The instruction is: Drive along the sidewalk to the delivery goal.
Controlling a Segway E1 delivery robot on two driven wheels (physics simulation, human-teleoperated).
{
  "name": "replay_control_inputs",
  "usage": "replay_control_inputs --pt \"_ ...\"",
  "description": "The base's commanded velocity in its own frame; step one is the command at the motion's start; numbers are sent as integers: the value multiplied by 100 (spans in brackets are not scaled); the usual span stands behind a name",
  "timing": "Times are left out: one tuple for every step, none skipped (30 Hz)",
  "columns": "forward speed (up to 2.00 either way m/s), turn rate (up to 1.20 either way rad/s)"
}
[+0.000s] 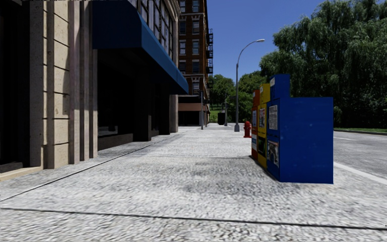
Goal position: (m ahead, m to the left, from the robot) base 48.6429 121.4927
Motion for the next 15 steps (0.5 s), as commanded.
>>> replay_control_inputs --pt "200 0" --pt "200 0" --pt "200 0" --pt "200 0" --pt "200 0" --pt "200 0" --pt "200 0" --pt "200 0" --pt "200 0" --pt "200 0" --pt "200 0" --pt "200 0" --pt "200 0" --pt "200 0" --pt "200 0"
